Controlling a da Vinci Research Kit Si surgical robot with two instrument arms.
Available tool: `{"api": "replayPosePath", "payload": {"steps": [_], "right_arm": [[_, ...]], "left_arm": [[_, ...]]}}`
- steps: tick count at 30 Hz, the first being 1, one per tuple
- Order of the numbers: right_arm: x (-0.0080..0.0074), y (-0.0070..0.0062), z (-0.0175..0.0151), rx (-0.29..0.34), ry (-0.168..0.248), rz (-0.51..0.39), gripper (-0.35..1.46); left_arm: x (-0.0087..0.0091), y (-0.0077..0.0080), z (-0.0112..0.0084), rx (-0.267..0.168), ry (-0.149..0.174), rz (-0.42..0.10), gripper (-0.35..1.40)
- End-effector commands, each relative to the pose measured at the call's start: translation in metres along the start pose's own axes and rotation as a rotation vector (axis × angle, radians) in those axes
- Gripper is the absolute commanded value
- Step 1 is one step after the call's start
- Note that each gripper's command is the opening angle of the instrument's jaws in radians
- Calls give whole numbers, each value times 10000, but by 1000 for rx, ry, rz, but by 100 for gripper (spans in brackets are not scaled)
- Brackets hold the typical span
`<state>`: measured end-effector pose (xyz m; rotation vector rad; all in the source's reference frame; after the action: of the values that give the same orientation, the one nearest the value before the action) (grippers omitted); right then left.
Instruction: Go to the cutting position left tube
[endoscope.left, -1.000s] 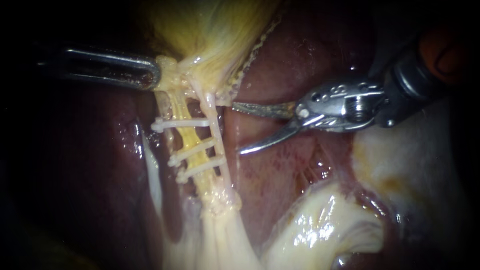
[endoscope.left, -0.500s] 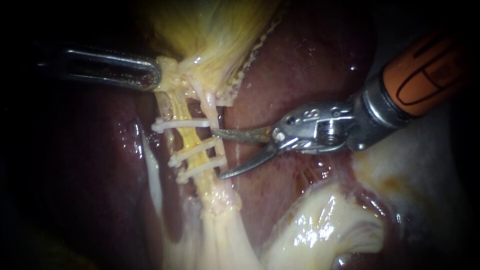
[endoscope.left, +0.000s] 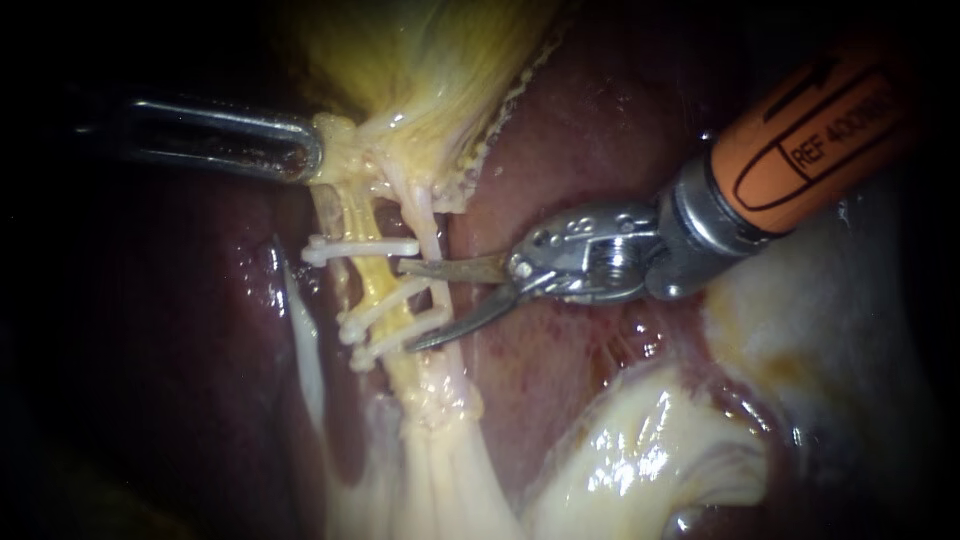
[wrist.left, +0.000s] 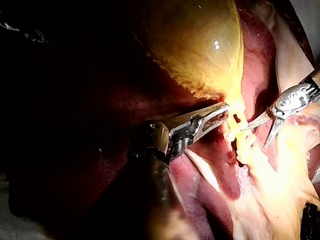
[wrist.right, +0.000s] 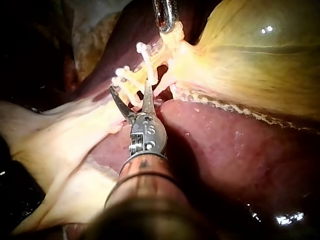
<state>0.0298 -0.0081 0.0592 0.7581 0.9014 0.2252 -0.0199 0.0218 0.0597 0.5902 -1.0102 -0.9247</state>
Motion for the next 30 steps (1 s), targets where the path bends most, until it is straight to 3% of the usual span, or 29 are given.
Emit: {"api": "replayPosePath", "payload": {"steps": [1,8,13,17,25,30], "right_arm": [[-1,2,1,-3,-2,4,124],[1,16,9,-9,-4,19,124],[8,23,18,6,38,43,126],[13,25,23,78,65,66,126],[18,20,28,223,157,116,122],[24,18,34,255,205,139,119]], "left_arm": [[0,0,0,0,0,0,-35],[0,0,1,-1,0,0,-35],[0,0,1,-1,0,0,-35],[0,0,2,-1,0,0,-35],[0,0,3,-2,-1,0,-35],[0,0,3,-2,-1,0,-35]]}}
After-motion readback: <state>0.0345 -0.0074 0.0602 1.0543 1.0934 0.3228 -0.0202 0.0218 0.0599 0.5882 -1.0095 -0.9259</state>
